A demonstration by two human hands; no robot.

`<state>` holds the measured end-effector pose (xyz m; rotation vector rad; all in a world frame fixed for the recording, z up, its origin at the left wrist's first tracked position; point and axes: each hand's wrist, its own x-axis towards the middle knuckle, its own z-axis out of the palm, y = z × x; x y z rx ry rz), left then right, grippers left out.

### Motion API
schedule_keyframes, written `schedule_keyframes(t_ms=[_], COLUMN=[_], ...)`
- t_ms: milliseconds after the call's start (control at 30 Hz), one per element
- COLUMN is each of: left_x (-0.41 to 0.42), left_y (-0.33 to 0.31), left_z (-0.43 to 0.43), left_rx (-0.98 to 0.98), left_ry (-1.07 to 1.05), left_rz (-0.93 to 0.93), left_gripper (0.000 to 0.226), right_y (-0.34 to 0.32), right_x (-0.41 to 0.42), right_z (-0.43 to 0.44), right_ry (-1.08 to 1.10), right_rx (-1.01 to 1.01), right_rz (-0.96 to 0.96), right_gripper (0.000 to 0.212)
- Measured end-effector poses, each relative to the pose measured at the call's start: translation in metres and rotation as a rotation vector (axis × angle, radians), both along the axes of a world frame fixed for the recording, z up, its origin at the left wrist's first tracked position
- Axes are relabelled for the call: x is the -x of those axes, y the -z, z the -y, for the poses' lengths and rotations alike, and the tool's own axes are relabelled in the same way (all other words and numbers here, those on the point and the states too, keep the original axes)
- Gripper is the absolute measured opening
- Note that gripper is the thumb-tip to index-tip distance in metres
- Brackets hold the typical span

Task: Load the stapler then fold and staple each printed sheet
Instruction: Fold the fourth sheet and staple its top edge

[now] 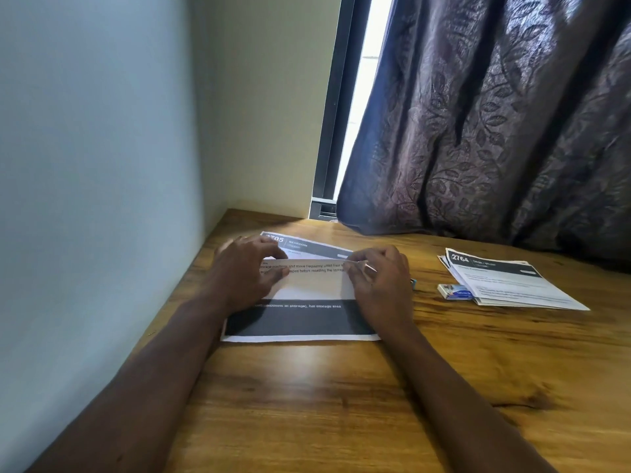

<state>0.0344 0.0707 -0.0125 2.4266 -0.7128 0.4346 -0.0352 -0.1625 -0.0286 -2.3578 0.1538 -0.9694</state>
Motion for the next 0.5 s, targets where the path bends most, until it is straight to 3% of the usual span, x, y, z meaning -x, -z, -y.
schedule_keyframes(t_ms=[133,200,267,400,500], left_x=[0.008,0.013,0.018,0.029,0.041], left_y=[-0.012,-0.017,-0.020,-0.024,-0.026], left_z=[0.008,0.013,0.017,0.025,0.032], left_rx=[0.108,0.142,0.192,0.227,0.246], left_ry=[-0.030,-0.089,-0.086,0.004,0.080], left_rz=[0.271,0.408,0.511,0.618,0.660], left_gripper=[0.022,0.021,0.019,0.011,0.006], right_y=[-0.013,-0.021,-0.024,-0.033,-0.038], right_x=[0.008,0.015,0.020,0.021,0.022], right_z=[0.003,0.004,0.004,0.010,0.025], right_ry=[0.060,-0.020,-0.176,-0.494,-0.546], right_rx=[-0.139,-0.283,-0.538,-1.159,-1.360], right_rz=[0.183,0.236,0.149,-0.097,-0.104], right_gripper=[0.019,0.020,0.026,0.056,0.067])
